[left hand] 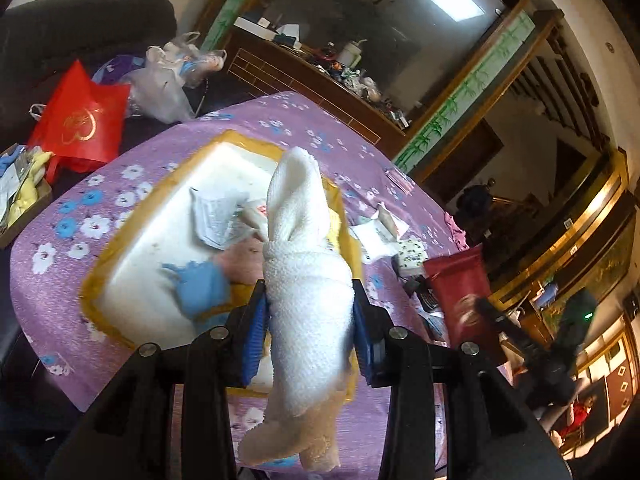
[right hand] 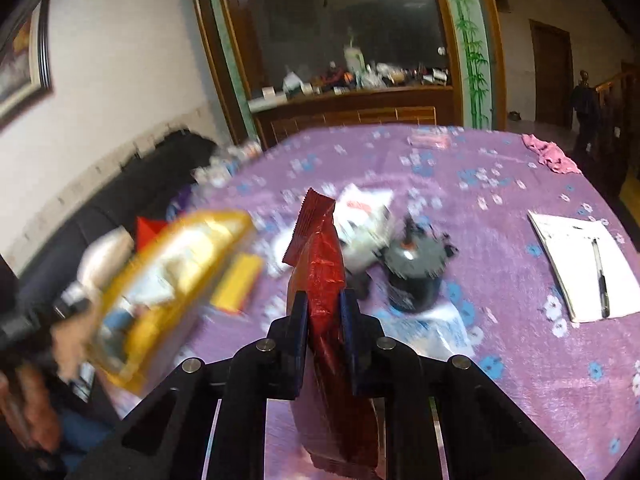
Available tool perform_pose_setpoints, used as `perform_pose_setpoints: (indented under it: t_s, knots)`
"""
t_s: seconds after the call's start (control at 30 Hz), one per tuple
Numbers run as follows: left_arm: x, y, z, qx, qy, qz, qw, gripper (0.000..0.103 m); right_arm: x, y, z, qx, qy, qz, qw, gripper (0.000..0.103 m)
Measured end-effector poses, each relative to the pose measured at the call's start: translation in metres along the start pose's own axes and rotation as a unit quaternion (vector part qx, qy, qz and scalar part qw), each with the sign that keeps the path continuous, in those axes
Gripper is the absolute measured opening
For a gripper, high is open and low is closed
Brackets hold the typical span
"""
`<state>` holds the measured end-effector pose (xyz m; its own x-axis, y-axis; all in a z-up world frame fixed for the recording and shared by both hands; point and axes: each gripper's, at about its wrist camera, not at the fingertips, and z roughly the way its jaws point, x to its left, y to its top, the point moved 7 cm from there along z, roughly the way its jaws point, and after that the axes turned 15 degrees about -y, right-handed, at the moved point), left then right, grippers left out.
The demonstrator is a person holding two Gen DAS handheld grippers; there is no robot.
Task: Organize soft objects
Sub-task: 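Carry the white cloth and red packet into the box and release both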
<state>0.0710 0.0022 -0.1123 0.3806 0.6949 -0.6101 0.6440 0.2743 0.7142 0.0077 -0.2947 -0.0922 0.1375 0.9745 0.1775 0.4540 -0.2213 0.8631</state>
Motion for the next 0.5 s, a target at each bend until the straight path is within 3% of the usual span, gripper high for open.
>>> perform_pose_setpoints:
  t_s: [0.1,0.2,0.33,0.5]
  knots:
    - [0.014,0.0,-0.018,-0.008,0.0,-0.009,0.9999,0.035,0.011,0.011,-0.002,0.004,0.062,0.037,0.997,0.015]
    - [0.024,0.01,-0.024,-0.014,0.008,-0.004,0.9999,0.036,0.052,0.026,0.013,0.039,0.162,0.058,0.984,0.015]
    - [0.04,0.034,-0.008,-0.006,0.024,-0.006,0.9997,0.036,0.112,0.049,0.041,0.045,0.2,0.033,0.978,0.015]
    - [0.06,0.058,0.013,0.008,0.054,-0.014,0.9984,0.036,0.151,0.063,0.104,0.076,0.211,0.043,0.974,0.015]
